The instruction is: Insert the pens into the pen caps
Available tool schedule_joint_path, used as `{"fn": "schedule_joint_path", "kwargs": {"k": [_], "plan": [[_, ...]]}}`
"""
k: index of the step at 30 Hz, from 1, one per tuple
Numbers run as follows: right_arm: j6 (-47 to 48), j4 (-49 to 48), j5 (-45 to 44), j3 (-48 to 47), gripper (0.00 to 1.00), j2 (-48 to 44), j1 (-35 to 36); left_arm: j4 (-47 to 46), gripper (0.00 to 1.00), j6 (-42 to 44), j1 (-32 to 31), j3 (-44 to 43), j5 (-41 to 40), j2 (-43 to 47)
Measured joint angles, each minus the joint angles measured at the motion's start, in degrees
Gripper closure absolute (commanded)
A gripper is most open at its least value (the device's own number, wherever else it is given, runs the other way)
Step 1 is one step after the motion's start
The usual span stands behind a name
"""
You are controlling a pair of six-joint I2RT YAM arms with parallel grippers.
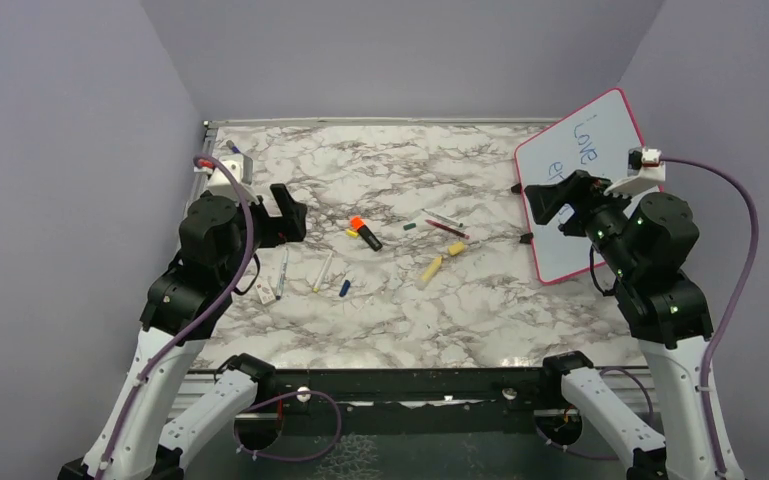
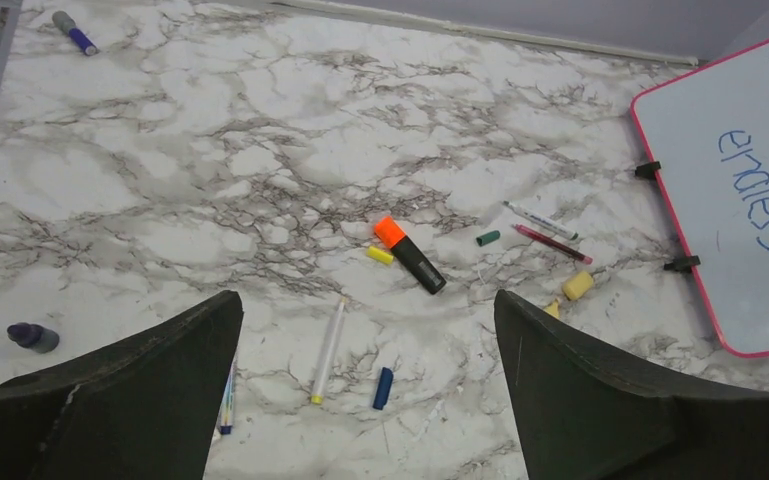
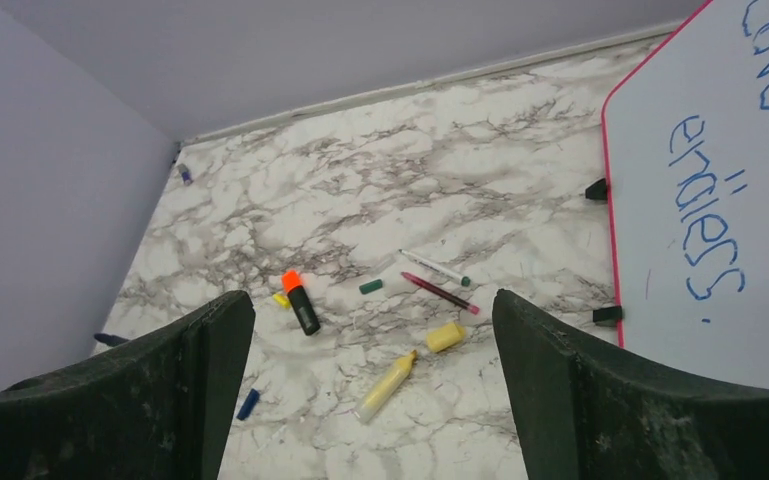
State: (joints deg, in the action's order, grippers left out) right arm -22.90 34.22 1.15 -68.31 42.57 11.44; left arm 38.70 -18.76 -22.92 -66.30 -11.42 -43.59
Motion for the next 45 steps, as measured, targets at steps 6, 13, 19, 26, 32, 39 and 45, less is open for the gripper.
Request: {"fn": "schedule_joint_path", "kwargs": {"k": [6,13,19,26,32,39,45], "plan": [[-0.8,-0.7,4.3,4.1,0.04,-0.6,-1.1,-1.3,0.01,-1.6,0.1,5.0,2.5,0.1],[-4.1,-2.9,11.0,11.8,0.08,-0.6,-1.4,-6.8,0.01,-3.4,0.4,16.0,14.6,2.6],[-4.6,-5.2,19.5,17.6,0.08,1.4,-1.4,-11.3,0.01,-6.6,0.4,22.3,22.5,3.8],[-5.1,-7.4,25.9,20.3,0.15,2.8,-1.4,-17.2,0.18,-11.3,-0.1,27.5,27.1,-0.9],[-6.8,-9.4,29.4,25.6,0.22,3.2,-1.4,-21.9,0.22,-15.0,-4.8,31.3,26.9,-6.6],[-7.7,-8.7,29.6,28.1,0.23,3.8,-1.4,-28.8,0.28,-17.5,-15.1,30.3,22.3,-18.7],[-8.6,-6.7,25.9,28.1,0.23,3.6,-1.4,-30.9,0.34,-15.1,-25.1,18.5,12.7,-35.2]]}}
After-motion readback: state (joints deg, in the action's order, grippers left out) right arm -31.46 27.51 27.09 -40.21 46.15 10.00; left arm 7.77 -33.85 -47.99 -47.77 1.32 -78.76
